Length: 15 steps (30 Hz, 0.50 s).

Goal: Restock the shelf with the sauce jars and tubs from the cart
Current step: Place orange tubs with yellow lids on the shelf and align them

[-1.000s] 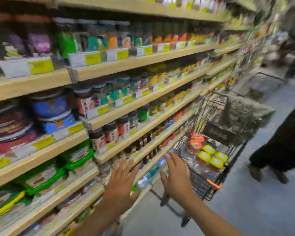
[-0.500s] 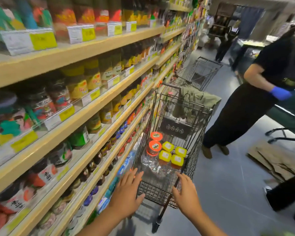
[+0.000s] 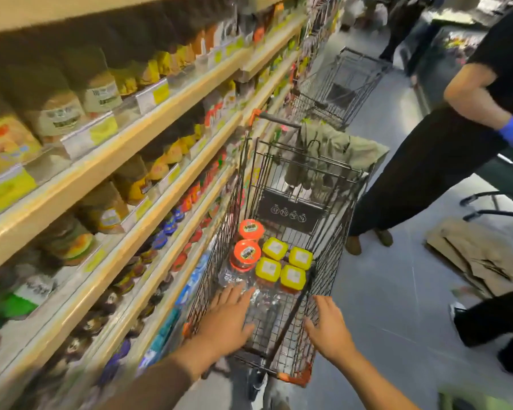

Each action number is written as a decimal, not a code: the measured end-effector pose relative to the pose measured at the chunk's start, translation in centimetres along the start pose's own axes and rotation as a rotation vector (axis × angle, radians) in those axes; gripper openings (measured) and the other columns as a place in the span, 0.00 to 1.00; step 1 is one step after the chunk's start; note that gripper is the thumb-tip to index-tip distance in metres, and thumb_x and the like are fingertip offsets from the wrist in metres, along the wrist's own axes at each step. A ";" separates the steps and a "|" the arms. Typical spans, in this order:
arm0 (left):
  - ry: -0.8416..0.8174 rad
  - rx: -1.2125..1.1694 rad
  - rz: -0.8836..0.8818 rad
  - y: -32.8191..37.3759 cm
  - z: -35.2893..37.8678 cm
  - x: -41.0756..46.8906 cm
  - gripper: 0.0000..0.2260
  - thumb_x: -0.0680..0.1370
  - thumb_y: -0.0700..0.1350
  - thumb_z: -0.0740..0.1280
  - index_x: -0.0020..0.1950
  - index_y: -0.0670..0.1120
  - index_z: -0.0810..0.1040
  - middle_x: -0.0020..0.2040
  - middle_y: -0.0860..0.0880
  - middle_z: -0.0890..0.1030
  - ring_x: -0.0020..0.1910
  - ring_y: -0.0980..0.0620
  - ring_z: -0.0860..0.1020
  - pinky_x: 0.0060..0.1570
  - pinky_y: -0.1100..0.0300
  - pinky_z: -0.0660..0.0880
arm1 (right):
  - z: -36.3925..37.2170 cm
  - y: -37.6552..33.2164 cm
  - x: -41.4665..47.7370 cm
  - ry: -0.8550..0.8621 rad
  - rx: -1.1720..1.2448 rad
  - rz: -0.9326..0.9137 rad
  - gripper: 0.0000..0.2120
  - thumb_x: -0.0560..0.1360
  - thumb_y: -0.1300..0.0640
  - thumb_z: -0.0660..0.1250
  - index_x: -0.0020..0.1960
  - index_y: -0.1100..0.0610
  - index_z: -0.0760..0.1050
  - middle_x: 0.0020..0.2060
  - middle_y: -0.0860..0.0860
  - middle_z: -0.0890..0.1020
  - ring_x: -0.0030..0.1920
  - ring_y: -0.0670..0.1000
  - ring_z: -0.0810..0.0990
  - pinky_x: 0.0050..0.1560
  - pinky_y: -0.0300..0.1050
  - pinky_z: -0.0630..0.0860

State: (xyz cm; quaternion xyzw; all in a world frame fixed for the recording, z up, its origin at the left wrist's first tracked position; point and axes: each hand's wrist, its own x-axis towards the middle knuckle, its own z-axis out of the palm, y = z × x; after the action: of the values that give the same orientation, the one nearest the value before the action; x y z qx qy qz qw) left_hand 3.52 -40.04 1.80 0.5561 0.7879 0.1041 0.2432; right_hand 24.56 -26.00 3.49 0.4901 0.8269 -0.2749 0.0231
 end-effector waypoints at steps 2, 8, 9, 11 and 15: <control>-0.021 0.015 -0.028 0.3 1.0 3.5 0.36 0.82 0.57 0.62 0.83 0.54 0.45 0.83 0.50 0.46 0.82 0.47 0.44 0.80 0.47 0.47 | -0.4 1.2 3.8 -0.055 -0.019 -0.003 0.25 0.77 0.54 0.66 0.71 0.58 0.66 0.66 0.55 0.70 0.68 0.57 0.69 0.68 0.49 0.66; -0.050 -0.044 -0.151 1.8 4.9 12.9 0.35 0.78 0.57 0.67 0.81 0.54 0.56 0.80 0.52 0.55 0.77 0.46 0.63 0.73 0.51 0.68 | -1.5 5.0 14.1 -0.262 -0.067 -0.086 0.30 0.76 0.53 0.68 0.75 0.57 0.62 0.70 0.54 0.68 0.71 0.54 0.65 0.72 0.43 0.60; -0.069 -0.066 -0.163 2.1 5.3 14.2 0.35 0.78 0.56 0.66 0.81 0.53 0.56 0.80 0.50 0.56 0.77 0.46 0.64 0.72 0.53 0.68 | -1.6 5.5 15.8 -0.295 -0.091 -0.111 0.31 0.76 0.54 0.68 0.75 0.57 0.61 0.69 0.54 0.68 0.71 0.54 0.66 0.72 0.42 0.60; -0.111 -0.097 -0.215 2.7 6.1 16.9 0.36 0.78 0.54 0.67 0.82 0.52 0.54 0.81 0.48 0.55 0.79 0.45 0.60 0.74 0.50 0.66 | -1.8 6.7 19.3 -0.374 -0.140 -0.139 0.32 0.76 0.55 0.69 0.76 0.58 0.60 0.69 0.54 0.68 0.70 0.54 0.66 0.72 0.42 0.61; -0.188 -0.189 -0.340 2.9 8.3 21.7 0.37 0.78 0.54 0.68 0.81 0.51 0.54 0.82 0.48 0.56 0.80 0.45 0.57 0.75 0.45 0.63 | -1.5 7.8 26.6 -0.495 -0.222 -0.121 0.35 0.74 0.57 0.71 0.76 0.58 0.60 0.68 0.56 0.68 0.69 0.57 0.68 0.69 0.45 0.65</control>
State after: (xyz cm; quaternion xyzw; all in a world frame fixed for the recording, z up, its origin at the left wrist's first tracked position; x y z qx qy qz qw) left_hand 4.38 -19.75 -9.87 0.3972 0.8309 0.0826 0.3808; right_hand 17.58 -1.20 -6.83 0.3521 0.8489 -0.2949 0.2616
